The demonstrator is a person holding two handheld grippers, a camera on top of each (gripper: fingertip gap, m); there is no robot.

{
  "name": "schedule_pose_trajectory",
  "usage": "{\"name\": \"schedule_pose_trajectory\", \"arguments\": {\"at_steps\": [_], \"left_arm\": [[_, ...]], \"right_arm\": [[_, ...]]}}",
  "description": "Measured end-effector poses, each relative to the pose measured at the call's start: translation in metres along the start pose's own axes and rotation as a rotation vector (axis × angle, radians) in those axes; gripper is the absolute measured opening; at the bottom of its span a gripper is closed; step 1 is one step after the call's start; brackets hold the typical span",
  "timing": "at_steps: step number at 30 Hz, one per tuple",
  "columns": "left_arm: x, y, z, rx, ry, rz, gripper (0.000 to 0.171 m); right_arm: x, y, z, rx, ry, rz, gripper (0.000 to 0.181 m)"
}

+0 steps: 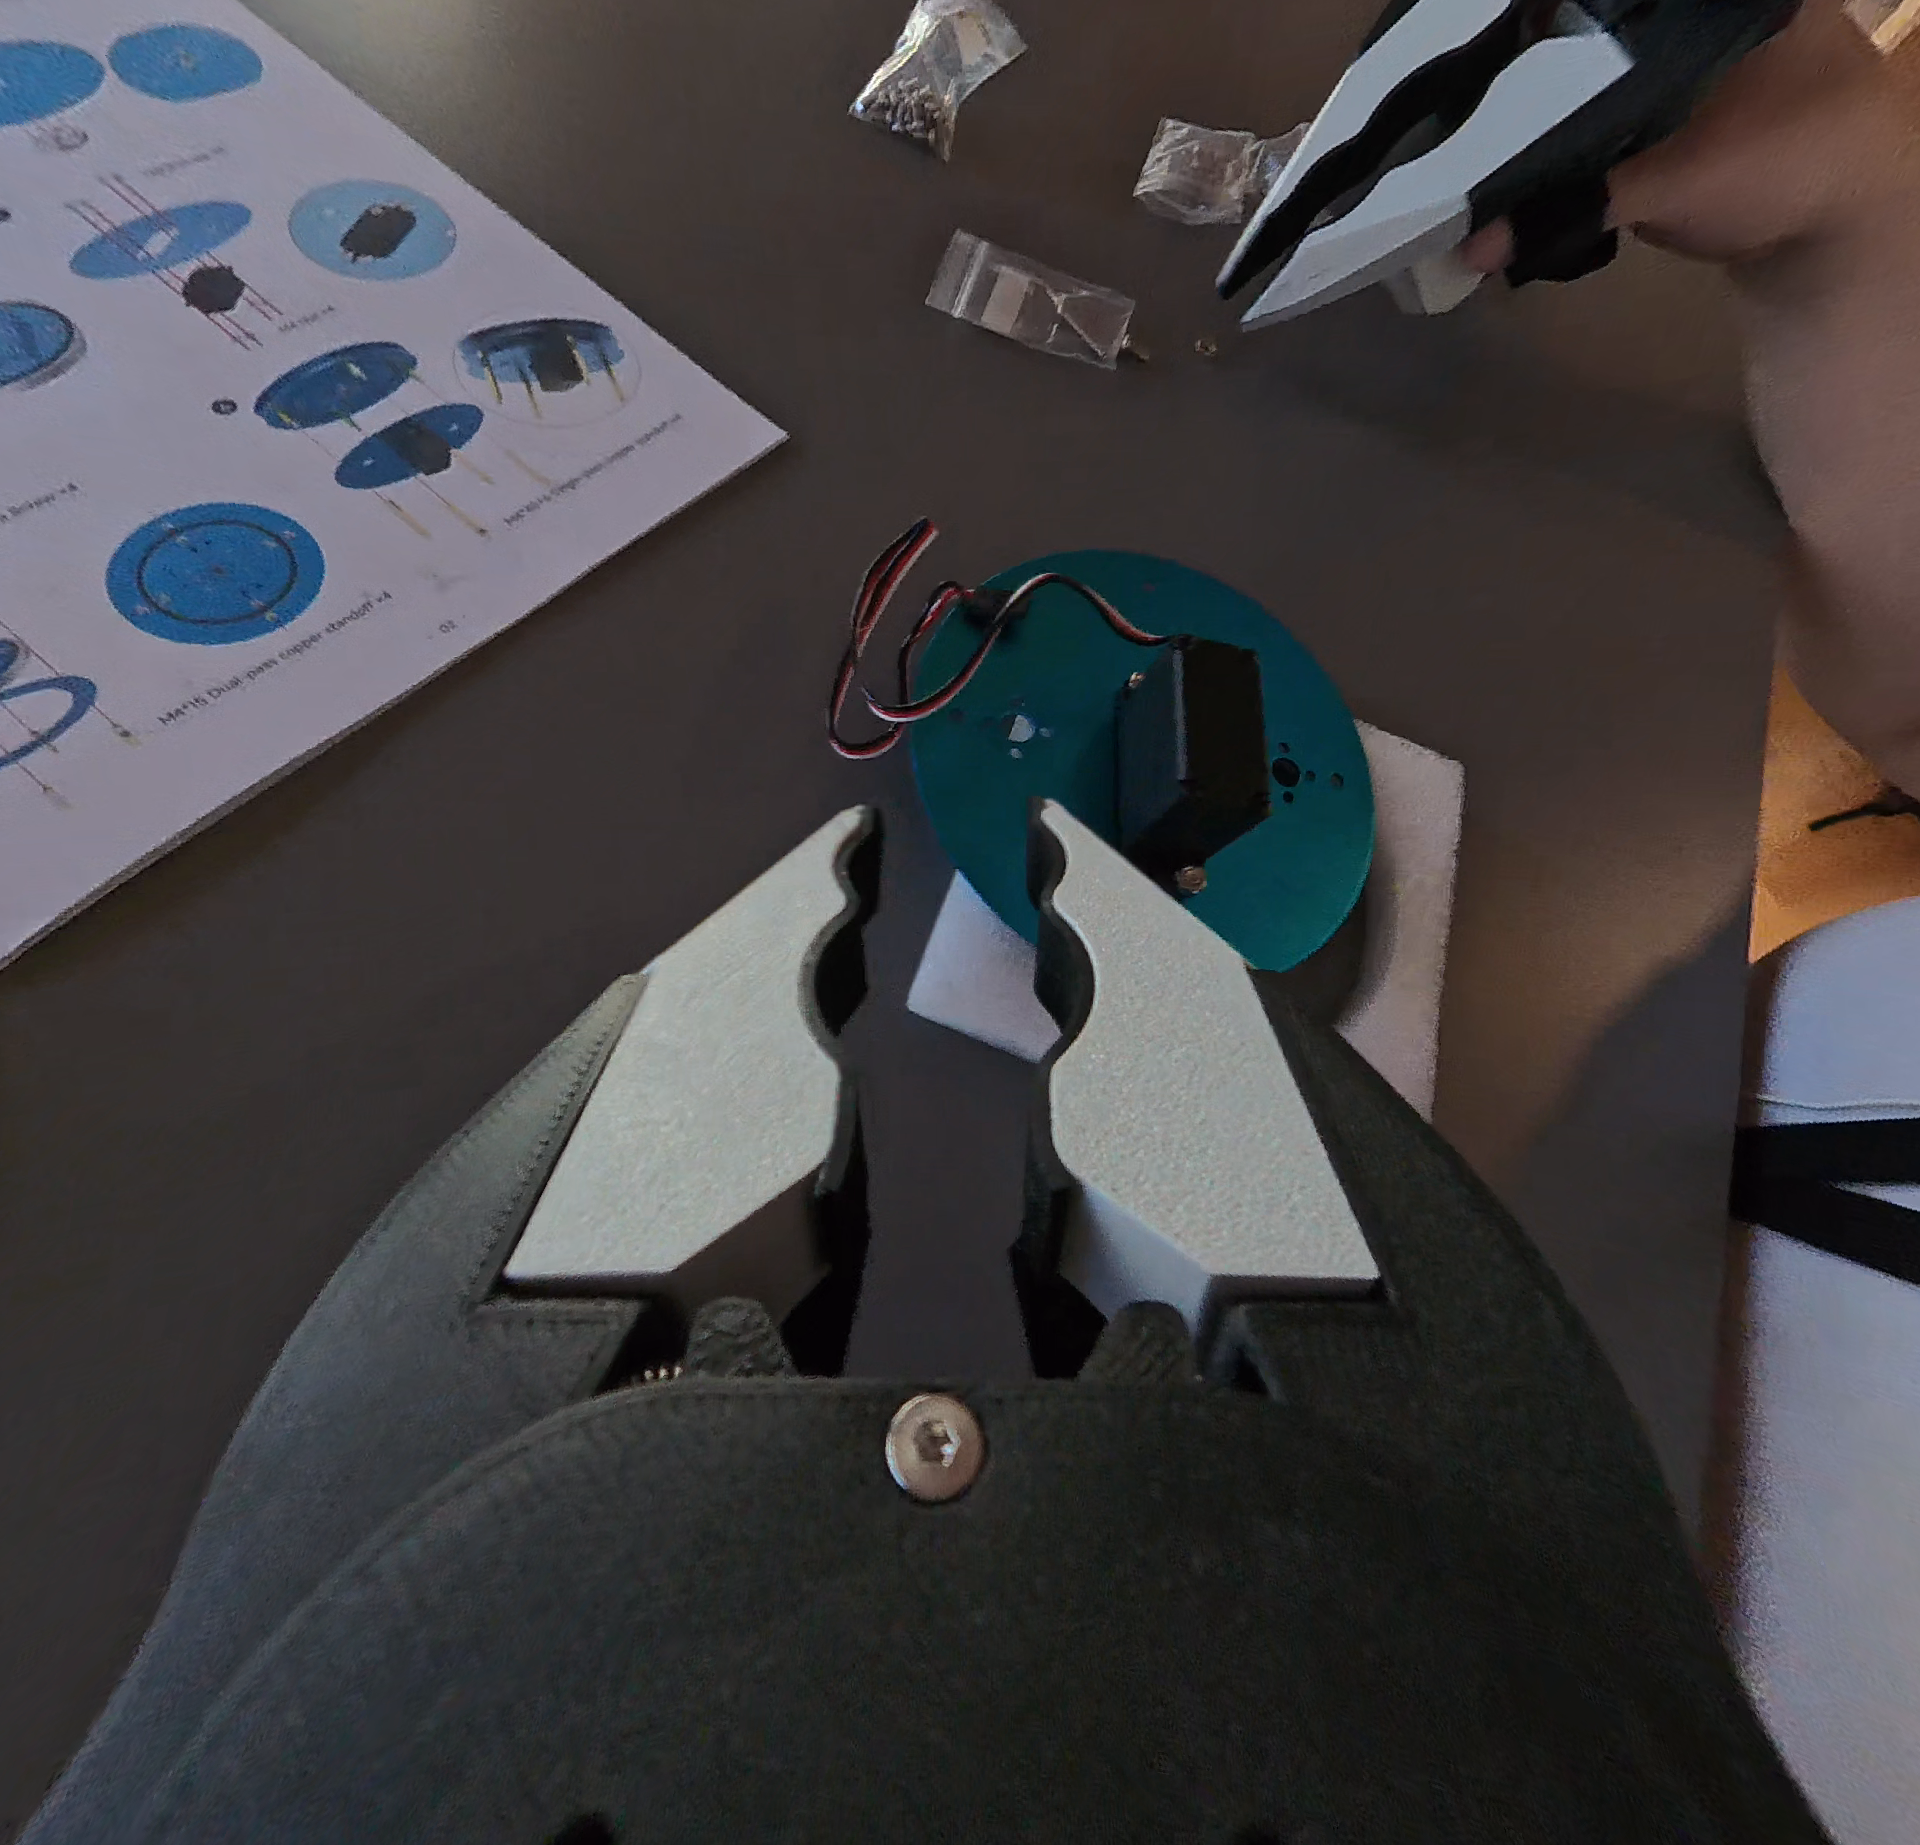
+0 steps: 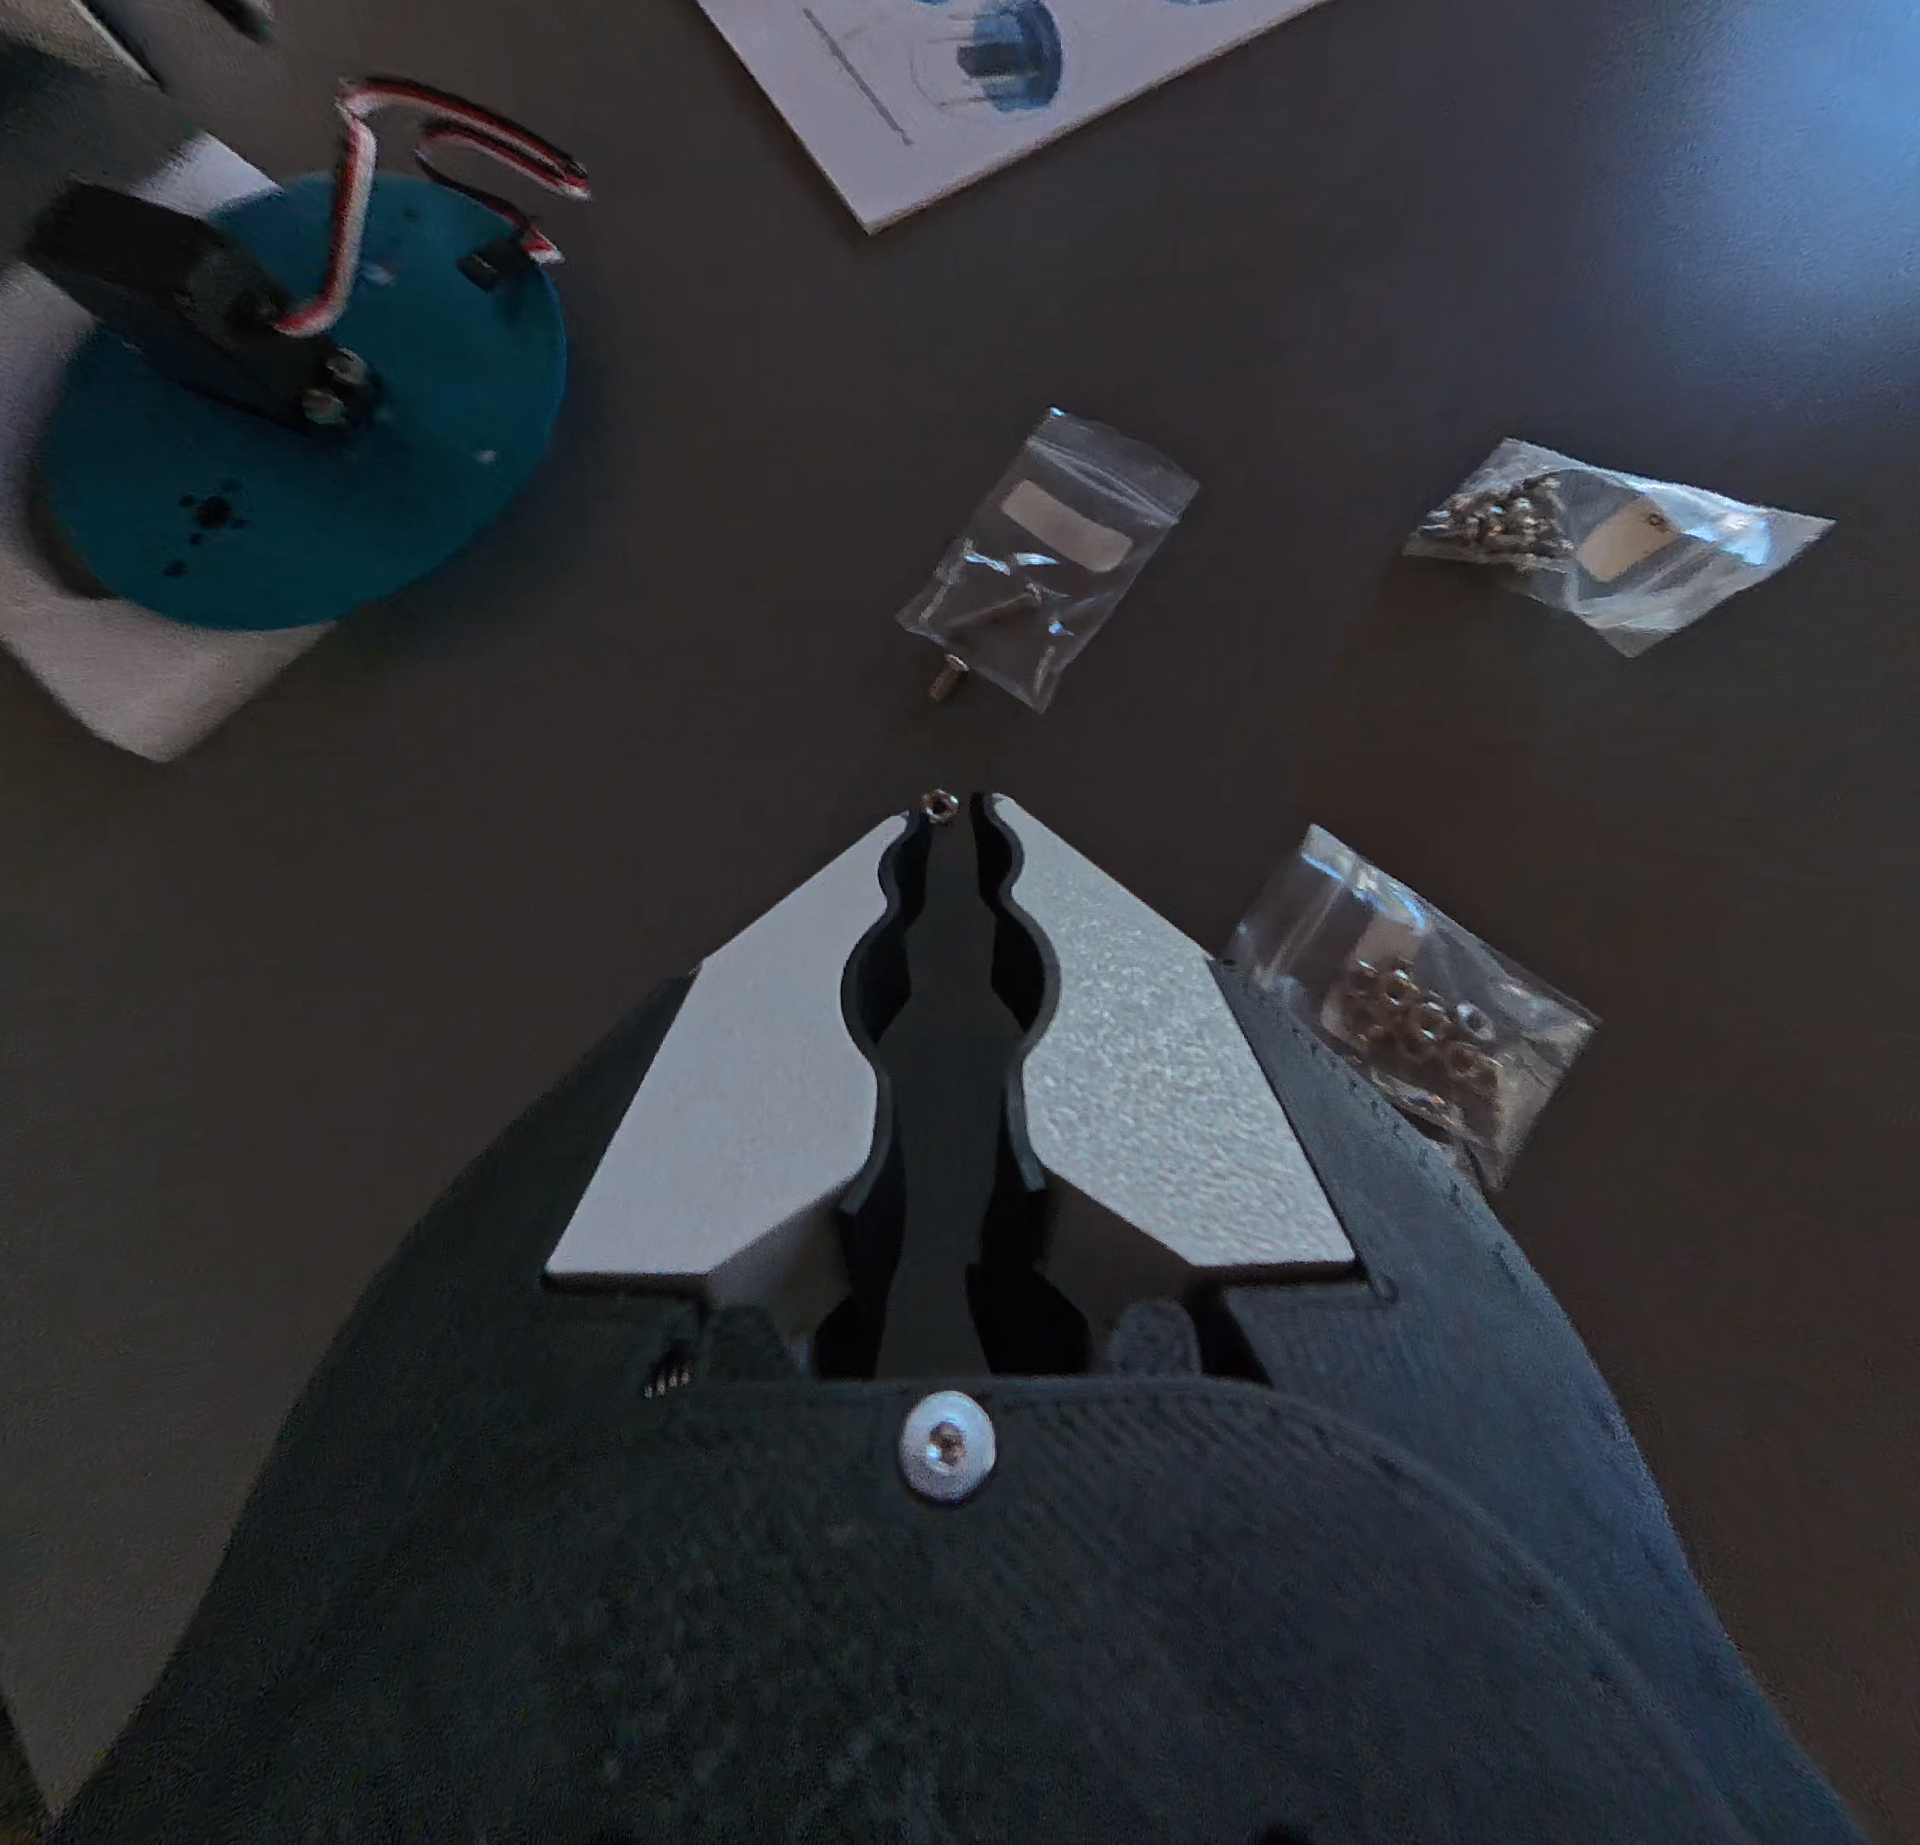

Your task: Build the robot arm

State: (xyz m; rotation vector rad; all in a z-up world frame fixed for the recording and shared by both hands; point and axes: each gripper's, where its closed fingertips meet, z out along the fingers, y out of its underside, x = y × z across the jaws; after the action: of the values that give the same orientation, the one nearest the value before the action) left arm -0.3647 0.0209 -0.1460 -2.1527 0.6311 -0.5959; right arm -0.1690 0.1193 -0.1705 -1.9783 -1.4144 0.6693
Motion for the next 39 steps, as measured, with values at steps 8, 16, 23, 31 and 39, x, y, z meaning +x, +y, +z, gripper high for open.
{"name": "schedule_pose_trajectory", "arguments": {"at_steps": [8, 16, 23, 31, 39], "left_arm": [[0.014, -0.004, 0.01, -0.039, -0.016, 0.079, 0.048], [0.015, -0.009, 0.002, -0.103, -0.036, 0.075, 0.045], [0.001, 0.002, 0.006, -0.161, -0.03, -0.035, 0.039], [0.008, 0.023, 0.015, -0.236, -0.013, -0.002, 0.033], [0.018, 0.029, 0.012, -0.215, -0.055, -0.015, 0.027]], "right_arm": [[-0.001, 0.005, 0.012, -0.024, -0.014, -0.013, 0.013], [-0.007, 0.005, 0.012, -0.025, -0.025, -0.021, 0.0], [-0.017, 0.0, 0.002, 0.035, -0.014, 0.004, 0.004], [-0.055, -0.006, -0.013, 0.114, 0.033, -0.026, 0.01], [-0.007, -0.025, 0.011, 0.063, 0.141, 0.136, 0.013]]}}
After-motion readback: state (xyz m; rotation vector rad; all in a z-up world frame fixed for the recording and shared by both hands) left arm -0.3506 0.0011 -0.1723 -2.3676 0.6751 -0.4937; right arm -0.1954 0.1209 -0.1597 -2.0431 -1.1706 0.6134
